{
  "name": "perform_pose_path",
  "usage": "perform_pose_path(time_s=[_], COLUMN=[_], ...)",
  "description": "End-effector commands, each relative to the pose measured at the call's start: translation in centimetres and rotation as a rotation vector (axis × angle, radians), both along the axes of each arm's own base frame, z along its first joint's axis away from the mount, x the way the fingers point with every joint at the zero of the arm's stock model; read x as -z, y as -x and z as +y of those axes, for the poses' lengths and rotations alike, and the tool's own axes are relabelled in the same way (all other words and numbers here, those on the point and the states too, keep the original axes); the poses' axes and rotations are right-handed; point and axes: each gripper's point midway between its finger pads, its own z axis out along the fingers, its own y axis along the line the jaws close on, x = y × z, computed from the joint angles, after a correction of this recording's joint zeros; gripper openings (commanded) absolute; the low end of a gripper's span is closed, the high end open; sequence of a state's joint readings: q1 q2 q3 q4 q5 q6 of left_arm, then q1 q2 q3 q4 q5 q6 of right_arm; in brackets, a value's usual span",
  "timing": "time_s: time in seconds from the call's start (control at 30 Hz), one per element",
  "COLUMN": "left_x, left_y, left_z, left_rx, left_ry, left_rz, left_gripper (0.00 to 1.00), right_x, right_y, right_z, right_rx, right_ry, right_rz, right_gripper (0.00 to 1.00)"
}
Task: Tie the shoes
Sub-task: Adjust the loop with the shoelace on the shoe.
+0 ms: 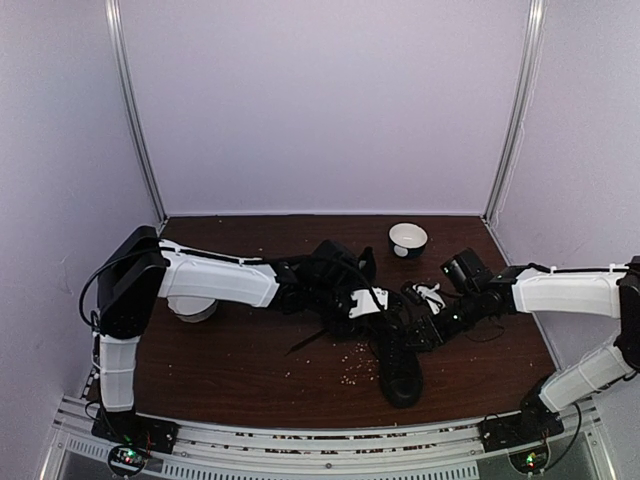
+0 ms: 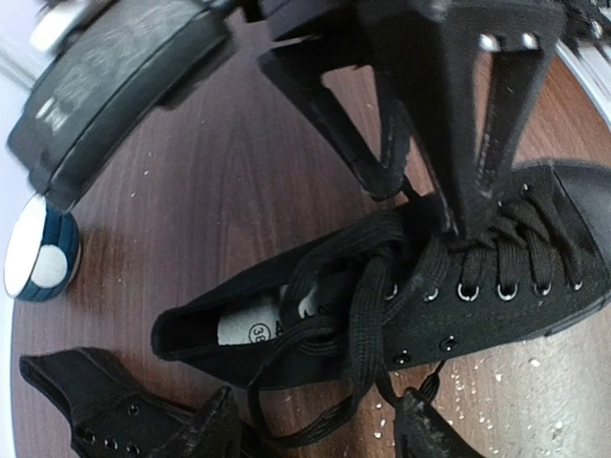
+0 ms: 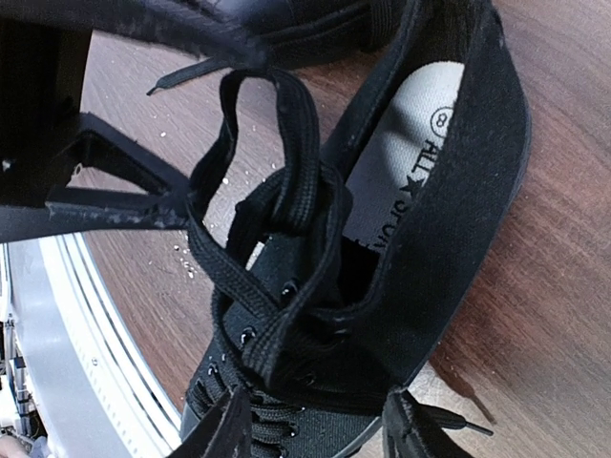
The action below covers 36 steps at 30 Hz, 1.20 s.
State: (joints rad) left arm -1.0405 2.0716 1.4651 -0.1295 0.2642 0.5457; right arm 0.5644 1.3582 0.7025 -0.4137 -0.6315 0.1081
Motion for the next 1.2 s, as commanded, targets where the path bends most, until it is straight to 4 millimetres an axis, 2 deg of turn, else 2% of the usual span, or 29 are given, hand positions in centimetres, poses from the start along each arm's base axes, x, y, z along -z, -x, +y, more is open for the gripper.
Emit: perform_pose_path(time_s=[0.0, 0.03, 0.17, 0.5, 0.6, 0.87, 1.17], left_x=[-0.2, 0.0, 0.5, 1.0, 0.9, 1.2, 1.1], left_y=[-0.1, -0.1, -0.2, -0.1, -0.3, -0.4, 0.6], left_z=[-0.9, -0.9, -0.8, -0.2, -0.1, 0.4, 1.3], left_rx=[0.022, 0.023, 0.015, 0.005, -0.008, -0.038, -0.038], left_ry=[0.021, 0.015, 0.000, -0.017, -0.016, -0.027, -0.024], left_rz=[-0.005, -0.005, -0.004, -0.002, -0.003, 0.005, 0.044], left_gripper=[0.50, 0.48, 0.39, 0.10, 0.00, 0.00, 0.00], right_x=[-0.2, -0.2, 0.0, 0.3, 0.0, -1.2, -1.2], right_y=[-0.3, -0.3, -0.3, 0.3, 0.7, 1.8, 3.6], right_z=[0.7, 0.8, 1.1, 0.3, 0.1, -0.6, -2.2], right_rx=[-0.021, -0.023, -0.026, -0.009, -0.004, 0.021, 0.066], right_ry=[-0.011, -0.015, -0.016, 0.026, 0.026, 0.024, 0.068], right_rz=[-0.024, -0.026, -0.016, 0.028, 0.041, 0.071, 0.160], right_gripper=[0.45, 0.44, 0.25, 0.01, 0.00, 0.00, 0.00])
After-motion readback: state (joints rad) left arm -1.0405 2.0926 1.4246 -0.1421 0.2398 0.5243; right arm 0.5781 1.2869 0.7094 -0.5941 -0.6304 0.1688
